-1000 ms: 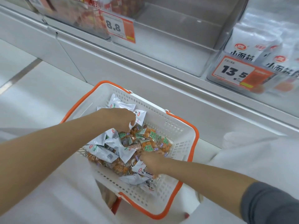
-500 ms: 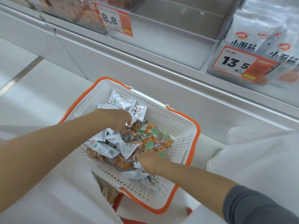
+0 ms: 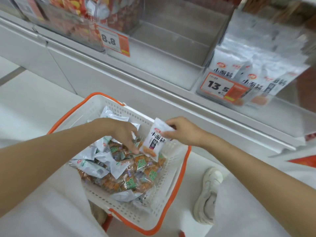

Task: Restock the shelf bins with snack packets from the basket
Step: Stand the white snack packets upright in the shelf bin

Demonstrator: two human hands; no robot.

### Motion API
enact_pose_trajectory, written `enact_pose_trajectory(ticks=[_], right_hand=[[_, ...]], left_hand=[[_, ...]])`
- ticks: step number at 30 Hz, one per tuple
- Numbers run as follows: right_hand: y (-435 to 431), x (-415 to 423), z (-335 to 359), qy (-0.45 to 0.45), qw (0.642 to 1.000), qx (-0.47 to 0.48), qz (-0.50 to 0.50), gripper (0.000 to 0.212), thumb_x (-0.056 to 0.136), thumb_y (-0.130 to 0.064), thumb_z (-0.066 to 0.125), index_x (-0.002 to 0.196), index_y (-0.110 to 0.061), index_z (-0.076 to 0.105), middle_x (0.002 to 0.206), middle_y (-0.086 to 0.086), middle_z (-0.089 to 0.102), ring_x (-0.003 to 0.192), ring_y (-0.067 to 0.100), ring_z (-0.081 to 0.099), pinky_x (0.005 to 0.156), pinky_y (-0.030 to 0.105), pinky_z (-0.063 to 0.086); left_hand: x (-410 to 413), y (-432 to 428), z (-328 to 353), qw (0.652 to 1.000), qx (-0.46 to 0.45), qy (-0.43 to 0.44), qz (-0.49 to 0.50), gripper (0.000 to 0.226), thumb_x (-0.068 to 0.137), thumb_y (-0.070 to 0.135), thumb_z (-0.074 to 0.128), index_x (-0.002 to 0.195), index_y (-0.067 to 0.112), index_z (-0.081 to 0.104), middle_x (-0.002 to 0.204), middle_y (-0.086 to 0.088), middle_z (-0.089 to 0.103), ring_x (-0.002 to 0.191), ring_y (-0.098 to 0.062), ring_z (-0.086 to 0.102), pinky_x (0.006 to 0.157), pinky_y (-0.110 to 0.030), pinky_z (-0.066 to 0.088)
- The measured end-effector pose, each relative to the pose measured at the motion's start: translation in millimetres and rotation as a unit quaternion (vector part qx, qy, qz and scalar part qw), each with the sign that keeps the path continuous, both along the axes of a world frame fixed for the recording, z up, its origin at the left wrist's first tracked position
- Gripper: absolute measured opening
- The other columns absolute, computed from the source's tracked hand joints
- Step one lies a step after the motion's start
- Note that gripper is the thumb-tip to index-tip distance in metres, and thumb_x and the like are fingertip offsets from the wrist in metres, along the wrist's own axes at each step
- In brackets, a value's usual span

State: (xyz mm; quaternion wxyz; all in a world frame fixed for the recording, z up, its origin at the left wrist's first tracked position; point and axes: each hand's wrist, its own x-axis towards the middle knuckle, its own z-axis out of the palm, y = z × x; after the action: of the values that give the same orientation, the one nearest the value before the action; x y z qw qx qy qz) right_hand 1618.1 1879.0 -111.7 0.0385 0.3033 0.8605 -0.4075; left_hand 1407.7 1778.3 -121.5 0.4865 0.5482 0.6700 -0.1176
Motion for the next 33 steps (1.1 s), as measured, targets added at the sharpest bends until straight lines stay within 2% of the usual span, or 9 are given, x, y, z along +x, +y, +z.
enact_pose_trajectory(ticks=[3,5,11,20,23,25,27,30,33], right_hand=[[7.9,15.3,30.4,0.122,0.983,-0.091,-0.1,0.013,0.089,-0.01,0.069,0.085,0.002,0.067,0.068,-0.002,0.066,0.06,0.001,0.062,0.062,0.021,0.054],[9.3,19.1,38.5,0.19,0.96,-0.126,-0.164,0.004,0.086,-0.004,0.07,0.09,-0.005,0.069,0.069,-0.008,0.071,0.064,0.003,0.066,0.064,0.022,0.057],[22.1,49.5,66.2,0.241,0.936,-0.147,-0.209,0.007,0.085,-0.002,0.069,0.092,-0.004,0.071,0.075,-0.001,0.075,0.068,0.008,0.07,0.063,0.021,0.056],[31.9,97.2,94.3,0.262,0.922,-0.144,-0.247,0.032,0.078,0.006,0.073,0.103,-0.011,0.065,0.097,0.007,0.076,0.09,0.02,0.072,0.085,0.037,0.059],[35.4,114.9,117.6,0.329,0.893,-0.094,-0.294,0.032,0.08,0.01,0.069,0.102,-0.011,0.063,0.088,0.004,0.076,0.081,0.018,0.073,0.073,0.032,0.06],[39.8,132.3,140.6,0.374,0.869,-0.005,-0.324,0.029,0.081,0.008,0.07,0.099,-0.014,0.061,0.082,-0.002,0.076,0.076,0.013,0.072,0.066,0.026,0.057],[44.0,152.8,165.5,0.408,0.842,0.105,-0.337,0.027,0.083,0.002,0.071,0.096,-0.02,0.062,0.083,-0.01,0.075,0.078,0.008,0.071,0.068,0.023,0.055],[50.0,182.6,189.2,0.435,0.799,0.208,-0.359,0.026,0.085,-0.005,0.071,0.095,-0.027,0.063,0.09,-0.015,0.074,0.087,0.007,0.071,0.078,0.024,0.056],[66.5,202.1,182.3,0.429,0.783,0.226,-0.389,0.026,0.085,-0.005,0.07,0.092,-0.028,0.062,0.09,-0.013,0.073,0.087,0.008,0.071,0.08,0.03,0.058]], left_hand=[[27.1,8.5,1.8,0.972,0.081,-0.196,0.106,0.048,0.07,0.04,0.085,0.111,0.026,0.064,0.108,0.01,0.07,0.1,-0.004,0.065,0.089,-0.025,0.052],[44.4,15.2,3.9,0.942,0.13,-0.25,0.183,0.037,0.074,0.024,0.084,0.106,0.015,0.068,0.102,-0.004,0.073,0.095,-0.013,0.069,0.082,-0.027,0.056],[75.1,30.9,24.0,0.92,0.198,-0.276,0.196,0.025,0.074,0.007,0.082,0.095,0.011,0.07,0.083,0.002,0.073,0.072,-0.004,0.068,0.062,-0.014,0.05],[121.7,56.2,54.7,0.886,0.288,-0.307,0.195,0.02,0.074,0.002,0.081,0.081,0.017,0.069,0.069,0.009,0.072,0.065,-0.002,0.067,0.06,-0.016,0.051],[145.3,75.3,80.8,0.871,0.316,-0.335,0.172,0.02,0.074,0.002,0.08,0.089,0.012,0.071,0.076,0.01,0.073,0.07,0.0,0.067,0.064,-0.016,0.053],[160.0,91.3,103.1,0.854,0.362,-0.346,0.14,0.034,0.073,0.007,0.082,0.105,0.009,0.069,0.094,0.004,0.075,0.087,-0.006,0.07,0.08,-0.023,0.056],[171.2,109.1,126.4,0.831,0.414,-0.352,0.122,0.042,0.074,0.008,0.081,0.113,0.01,0.064,0.099,0.003,0.073,0.087,-0.004,0.068,0.077,-0.017,0.053],[184.3,134.9,161.7,0.809,0.516,-0.257,0.116,0.042,0.077,0.025,0.081,0.114,0.018,0.063,0.102,0.003,0.069,0.08,-0.007,0.062,0.068,-0.01,0.048],[197.4,159.2,179.4,0.805,0.554,-0.201,0.067,0.036,0.082,0.027,0.076,0.115,0.019,0.063,0.104,0.003,0.067,0.082,-0.012,0.061,0.067,-0.011,0.047]])
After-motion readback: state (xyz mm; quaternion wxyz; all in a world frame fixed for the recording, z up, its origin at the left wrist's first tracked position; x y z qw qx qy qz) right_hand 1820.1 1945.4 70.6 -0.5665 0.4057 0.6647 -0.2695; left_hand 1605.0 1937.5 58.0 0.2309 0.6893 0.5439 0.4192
